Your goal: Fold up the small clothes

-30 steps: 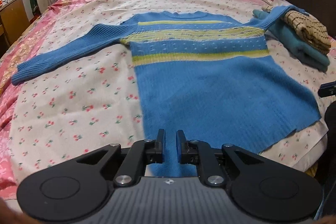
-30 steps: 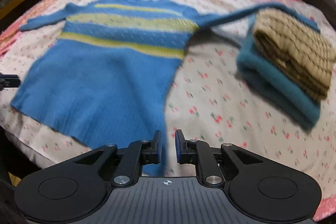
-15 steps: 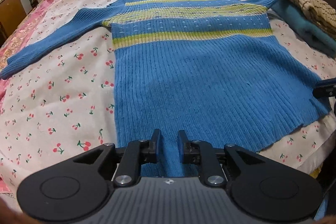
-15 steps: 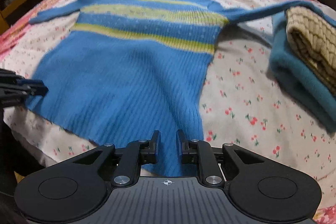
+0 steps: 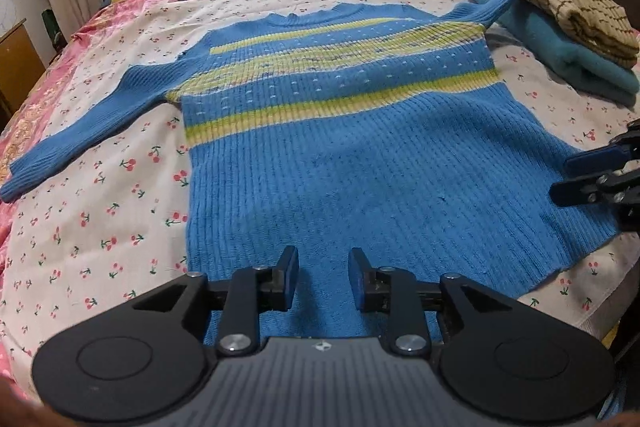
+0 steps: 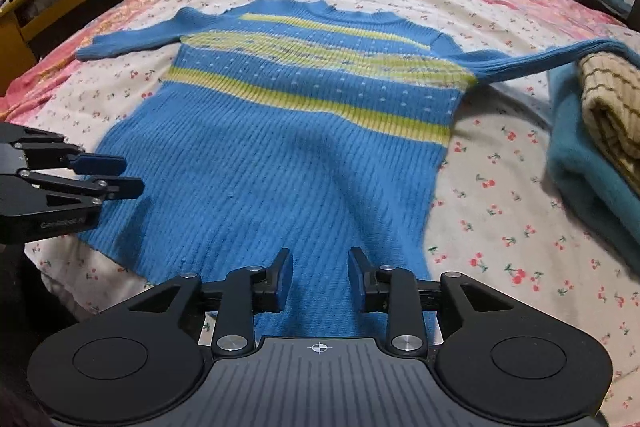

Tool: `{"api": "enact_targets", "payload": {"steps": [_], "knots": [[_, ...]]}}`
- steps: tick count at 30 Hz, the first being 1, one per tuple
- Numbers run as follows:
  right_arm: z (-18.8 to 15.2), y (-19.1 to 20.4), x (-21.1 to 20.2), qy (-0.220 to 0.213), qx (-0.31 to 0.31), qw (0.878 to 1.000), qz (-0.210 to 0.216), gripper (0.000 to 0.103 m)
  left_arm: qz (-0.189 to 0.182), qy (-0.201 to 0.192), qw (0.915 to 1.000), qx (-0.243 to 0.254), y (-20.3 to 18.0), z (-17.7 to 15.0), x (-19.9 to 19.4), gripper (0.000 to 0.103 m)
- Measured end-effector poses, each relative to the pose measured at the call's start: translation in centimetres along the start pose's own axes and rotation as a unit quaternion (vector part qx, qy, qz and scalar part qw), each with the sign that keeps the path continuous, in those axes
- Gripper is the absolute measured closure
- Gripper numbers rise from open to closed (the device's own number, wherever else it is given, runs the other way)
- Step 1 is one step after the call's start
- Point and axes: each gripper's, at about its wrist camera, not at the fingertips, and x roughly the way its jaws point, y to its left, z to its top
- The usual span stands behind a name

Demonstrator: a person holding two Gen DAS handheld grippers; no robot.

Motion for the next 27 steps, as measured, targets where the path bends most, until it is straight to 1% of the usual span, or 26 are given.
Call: {"api": "enact_targets", "payload": {"steps": [3, 6, 9, 12, 18, 22, 27], "knots": [[-0.4, 0.2, 1.1, 0.013, -0.001, 1.0, 0.006, 0.072, 0.001, 0.007, 1.0, 0.004, -0.3, -0.1, 0.5, 0.068], [-1.0, 0.2, 2.3, 0.028, -0.003, 1.0, 0.006, 0.069, 0.002, 0.021, 0.9997, 0.011, -0.6, -0.3, 1.0, 0.064], [-1.1, 0.0, 2.2, 0.026, -0.009, 1.0, 0.007, 0.067, 0.002, 0.029, 0.9993, 0.023, -0.8, -0.6, 1.2, 0.061], [-0.9, -0.2, 2.0, 0.028, -0.008, 1.0, 0.0, 0.067, 0.001, 0.029, 0.9993, 0.024, -0.9, -0.3, 1.2, 0.061], [-0.1, -0.2, 1.3, 0.006, -0.001, 1.0, 0.004, 0.067, -0.002, 0.024, 0.9994, 0.026, -1.3, 0.2, 1.4, 0.06], [-0.3, -0.2, 2.4, 0.025, -0.009, 1.0, -0.003, 0.067, 0.0, 0.028, 0.9991, 0.032, -1.6, 0.3, 1.7, 0.06], [-0.2, -0.6, 2.0, 0.019, -0.004, 1.0, -0.002, 0.067, 0.0, 0.029, 0.999, 0.034, -1.7, 0.5, 1.7, 0.06]]}}
